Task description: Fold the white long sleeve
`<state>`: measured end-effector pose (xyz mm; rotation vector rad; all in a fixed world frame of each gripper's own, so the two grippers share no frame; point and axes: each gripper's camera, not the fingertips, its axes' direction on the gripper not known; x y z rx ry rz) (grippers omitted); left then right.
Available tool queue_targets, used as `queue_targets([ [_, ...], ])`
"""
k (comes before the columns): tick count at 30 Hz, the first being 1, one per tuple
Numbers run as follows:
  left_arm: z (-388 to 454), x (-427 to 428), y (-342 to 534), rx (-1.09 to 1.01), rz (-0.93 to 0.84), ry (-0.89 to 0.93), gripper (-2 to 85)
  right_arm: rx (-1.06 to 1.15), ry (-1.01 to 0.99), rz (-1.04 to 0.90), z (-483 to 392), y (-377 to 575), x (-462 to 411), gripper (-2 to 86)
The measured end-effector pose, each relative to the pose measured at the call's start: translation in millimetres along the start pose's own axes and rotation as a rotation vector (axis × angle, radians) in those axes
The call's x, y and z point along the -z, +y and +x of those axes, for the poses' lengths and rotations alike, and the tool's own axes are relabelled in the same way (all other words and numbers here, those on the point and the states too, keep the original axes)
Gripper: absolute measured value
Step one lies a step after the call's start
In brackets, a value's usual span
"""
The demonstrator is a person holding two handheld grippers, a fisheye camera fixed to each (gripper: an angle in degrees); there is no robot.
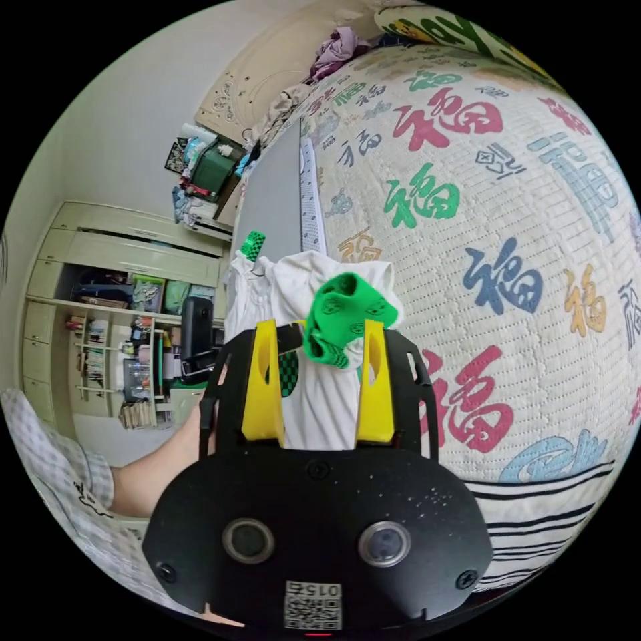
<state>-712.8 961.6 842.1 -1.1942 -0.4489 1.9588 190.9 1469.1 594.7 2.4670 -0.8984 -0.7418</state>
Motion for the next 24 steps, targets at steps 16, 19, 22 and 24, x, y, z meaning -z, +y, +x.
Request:
queue_targets([
  [16, 53, 29, 41, 0.027, 0.037, -0.092, 4.5, -0.005, 0.298, 0.127, 59, -142, 202, 0.6],
  [19, 58, 36, 41, 0.043, 0.049, -0.124, 4.7, -0.01, 0.482, 0.113, 92, -181, 247, 0.6],
  [22, 64, 36, 41, 0.064, 0.051, -0.15, 5.0, -0.03, 0.568, 0.007, 123, -205, 249, 0.6],
  [24, 71, 33, 40, 0.074, 0.047, -0.185, 5.3, -0.07, 0.615, -0.078, 146, -211, 233, 0.6],
])
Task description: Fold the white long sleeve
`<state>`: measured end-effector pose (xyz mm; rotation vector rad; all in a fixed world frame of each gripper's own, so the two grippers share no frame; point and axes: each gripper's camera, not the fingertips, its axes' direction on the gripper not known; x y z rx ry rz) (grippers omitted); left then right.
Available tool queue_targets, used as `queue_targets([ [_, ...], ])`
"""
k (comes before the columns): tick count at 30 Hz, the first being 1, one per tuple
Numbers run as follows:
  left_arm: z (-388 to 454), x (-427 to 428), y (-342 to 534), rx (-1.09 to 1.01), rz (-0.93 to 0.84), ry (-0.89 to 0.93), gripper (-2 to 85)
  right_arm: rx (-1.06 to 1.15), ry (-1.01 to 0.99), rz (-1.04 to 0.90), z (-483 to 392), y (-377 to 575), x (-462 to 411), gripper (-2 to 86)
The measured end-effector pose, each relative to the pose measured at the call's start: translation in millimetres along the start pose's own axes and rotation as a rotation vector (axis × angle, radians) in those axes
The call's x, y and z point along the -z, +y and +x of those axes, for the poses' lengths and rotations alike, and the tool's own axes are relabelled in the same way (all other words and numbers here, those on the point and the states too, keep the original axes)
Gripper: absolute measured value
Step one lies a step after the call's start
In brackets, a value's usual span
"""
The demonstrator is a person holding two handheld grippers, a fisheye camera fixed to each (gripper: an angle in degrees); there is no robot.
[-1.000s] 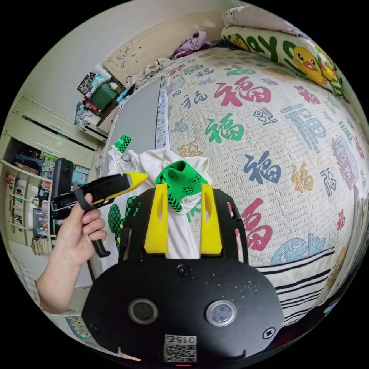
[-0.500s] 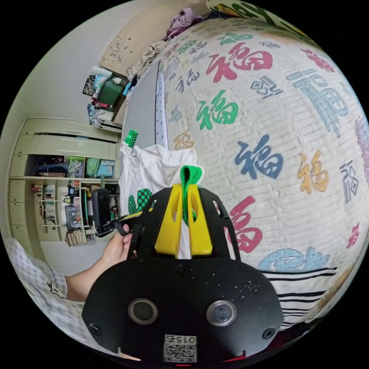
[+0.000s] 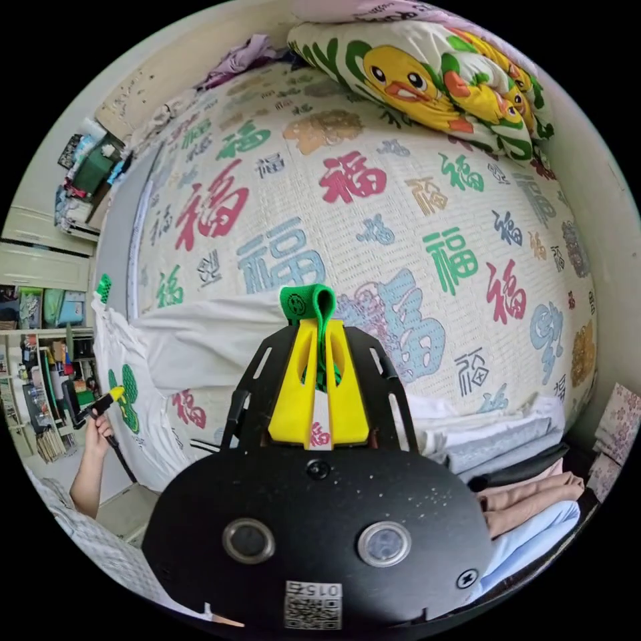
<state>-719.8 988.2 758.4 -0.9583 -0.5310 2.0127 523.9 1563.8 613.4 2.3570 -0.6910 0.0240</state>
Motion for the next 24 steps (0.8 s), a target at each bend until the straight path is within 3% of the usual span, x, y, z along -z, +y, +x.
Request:
queue_targets([
  [3, 9, -1, -4, 0.007, -0.005, -0.051, 5.6, -0.024, 0.097, -0.064, 8, 5, -26, 0.6],
  [11, 42, 8, -72, -0.1, 0.046, -0.235, 8.4, -0.174, 0.024, -0.127, 49, 48, -70, 0.6],
  [16, 76, -20, -142, -0.318, -0.09, -0.402, 10.5, -0.202, -0.049, -0.108, 60, 62, -85, 0.6],
  [20, 99, -75, -163, -0.492, -0.383, -0.569, 7.2, -0.169, -0.041, -0.099, 57, 69, -97, 0.9],
  [23, 109, -73, -170, -0.518, -0.397, -0.579, 2.0, -0.151, -0.037, -0.089, 57, 74, -106, 1.3],
  [24, 114, -60, -174, -0.499, -0.295, -0.616, 0.5, -0.144, -0.032, -0.084, 57, 76, -110, 1.6],
])
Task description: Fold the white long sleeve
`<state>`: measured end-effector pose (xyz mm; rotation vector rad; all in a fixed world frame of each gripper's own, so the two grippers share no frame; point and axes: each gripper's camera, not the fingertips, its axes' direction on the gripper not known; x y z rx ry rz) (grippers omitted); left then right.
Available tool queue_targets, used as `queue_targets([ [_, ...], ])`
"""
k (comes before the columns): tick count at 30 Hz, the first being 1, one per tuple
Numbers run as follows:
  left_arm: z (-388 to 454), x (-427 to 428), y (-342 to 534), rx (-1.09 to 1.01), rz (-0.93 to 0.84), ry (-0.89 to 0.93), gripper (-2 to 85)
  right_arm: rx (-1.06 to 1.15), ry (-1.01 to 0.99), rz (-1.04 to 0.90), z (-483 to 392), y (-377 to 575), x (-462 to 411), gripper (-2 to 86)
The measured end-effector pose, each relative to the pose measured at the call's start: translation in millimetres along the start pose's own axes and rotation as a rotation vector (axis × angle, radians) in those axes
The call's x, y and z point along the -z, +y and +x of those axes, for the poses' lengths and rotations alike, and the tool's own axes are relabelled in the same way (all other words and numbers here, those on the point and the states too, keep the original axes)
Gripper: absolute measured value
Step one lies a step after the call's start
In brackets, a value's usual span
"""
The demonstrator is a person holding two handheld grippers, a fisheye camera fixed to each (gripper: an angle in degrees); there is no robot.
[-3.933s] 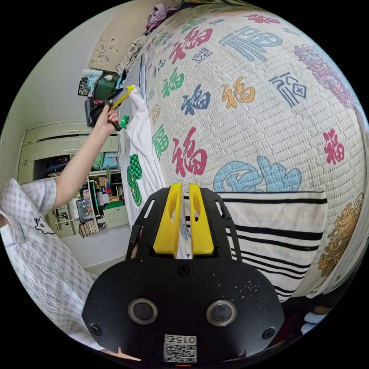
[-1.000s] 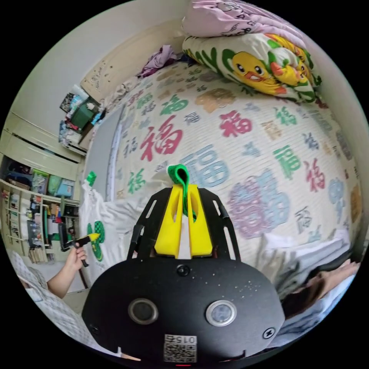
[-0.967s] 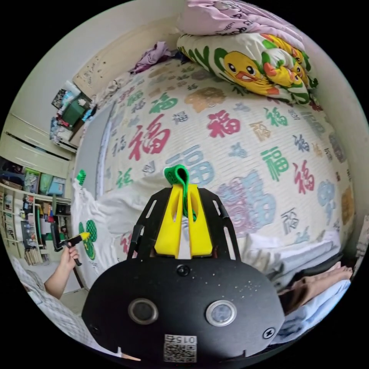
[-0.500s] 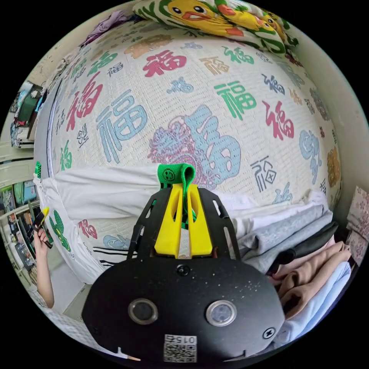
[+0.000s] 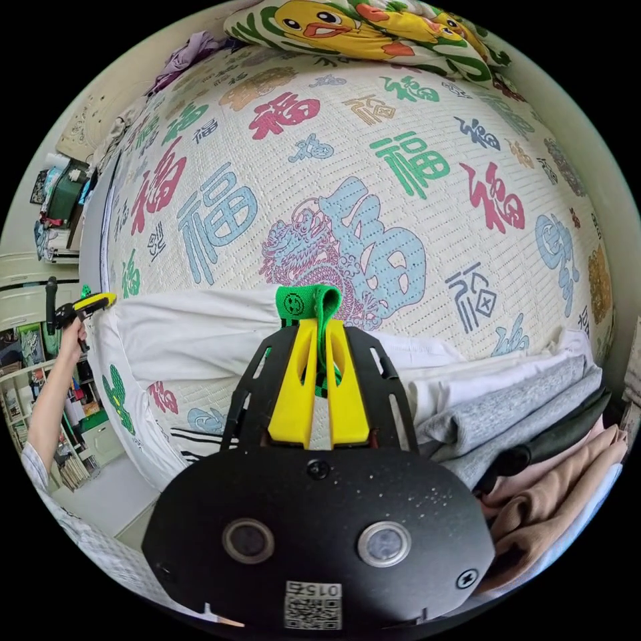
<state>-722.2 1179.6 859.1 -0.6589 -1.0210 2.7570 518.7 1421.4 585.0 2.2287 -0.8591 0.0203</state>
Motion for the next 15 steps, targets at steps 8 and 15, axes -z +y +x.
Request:
queue_targets([
  [8, -28, 43, 46, 0.186, 0.241, 0.178, -0.4, 0.02, 0.147, -0.067, 16, 20, -60, 4.2],
  [15, -26, 105, 242, 0.247, 0.464, 0.079, 2.1, 0.043, 0.409, 0.027, 19, 95, -49, 0.0],
])
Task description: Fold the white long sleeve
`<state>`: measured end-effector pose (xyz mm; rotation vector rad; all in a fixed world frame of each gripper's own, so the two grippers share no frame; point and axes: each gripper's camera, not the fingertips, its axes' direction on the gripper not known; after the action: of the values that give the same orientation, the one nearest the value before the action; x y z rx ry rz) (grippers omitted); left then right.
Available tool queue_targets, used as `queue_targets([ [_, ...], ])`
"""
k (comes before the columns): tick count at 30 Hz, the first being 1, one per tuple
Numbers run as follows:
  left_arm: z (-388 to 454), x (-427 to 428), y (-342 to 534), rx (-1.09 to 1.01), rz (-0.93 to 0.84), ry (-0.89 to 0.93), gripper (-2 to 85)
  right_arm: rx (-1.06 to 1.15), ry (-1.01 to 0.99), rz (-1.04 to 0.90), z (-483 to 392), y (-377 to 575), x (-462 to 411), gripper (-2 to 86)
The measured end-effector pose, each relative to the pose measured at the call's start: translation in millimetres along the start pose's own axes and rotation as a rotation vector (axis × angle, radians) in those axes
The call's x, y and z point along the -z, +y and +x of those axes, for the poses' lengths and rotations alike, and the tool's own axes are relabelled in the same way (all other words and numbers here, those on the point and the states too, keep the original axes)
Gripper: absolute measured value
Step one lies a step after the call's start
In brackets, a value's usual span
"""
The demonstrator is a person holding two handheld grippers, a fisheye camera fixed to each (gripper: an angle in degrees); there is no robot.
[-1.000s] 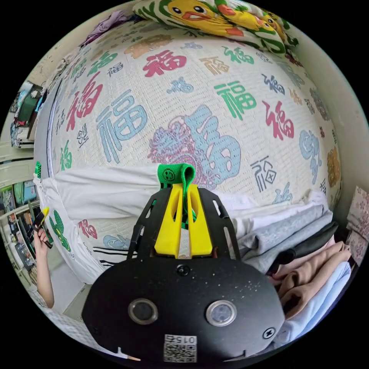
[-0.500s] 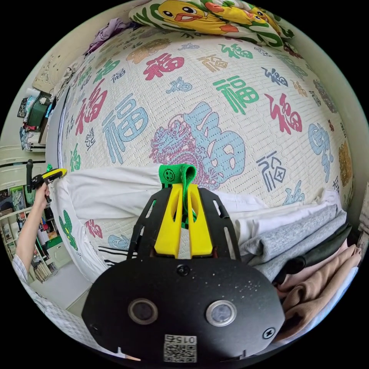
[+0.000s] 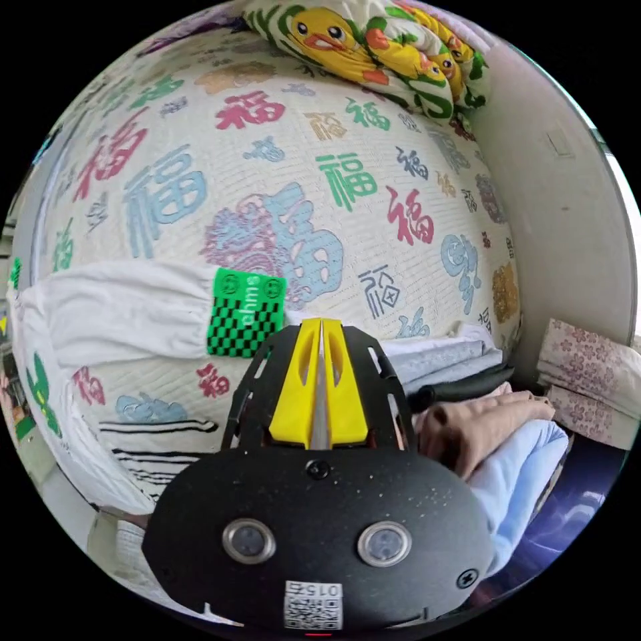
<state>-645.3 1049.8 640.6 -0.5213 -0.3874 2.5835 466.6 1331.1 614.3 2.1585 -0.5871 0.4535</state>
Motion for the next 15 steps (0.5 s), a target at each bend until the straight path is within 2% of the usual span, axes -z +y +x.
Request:
queue_targets([
  [4, -18, 101, 87, 0.052, 0.181, -0.347, 5.3, 0.125, -0.066, 0.172, -50, 77, 45, 0.0],
  [6, -37, 154, 140, 0.143, 0.345, -0.563, 5.5, 0.226, -0.047, 0.308, -105, 140, 72, 0.0],
  [7, -44, 163, 153, 0.174, 0.404, -0.607, 4.9, 0.248, -0.049, 0.337, -120, 155, 75, 0.0],
  [8, -65, 175, 172, 0.208, 0.443, -0.602, 3.7, 0.278, -0.081, 0.379, -150, 184, 79, 0.2],
  [11, -149, 170, 183, 0.272, 0.124, -0.231, 2.8, 0.319, -0.333, 0.328, -222, 234, 61, 1.6],
  [12, -179, 171, 189, 0.284, 0.12, -0.158, 3.1, 0.333, -0.442, 0.278, -253, 248, 51, 2.6],
  [15, -254, 172, 200, 0.373, 0.13, -0.11, 6.0, 0.363, -0.6, 0.22, -334, 283, 37, 3.4],
])
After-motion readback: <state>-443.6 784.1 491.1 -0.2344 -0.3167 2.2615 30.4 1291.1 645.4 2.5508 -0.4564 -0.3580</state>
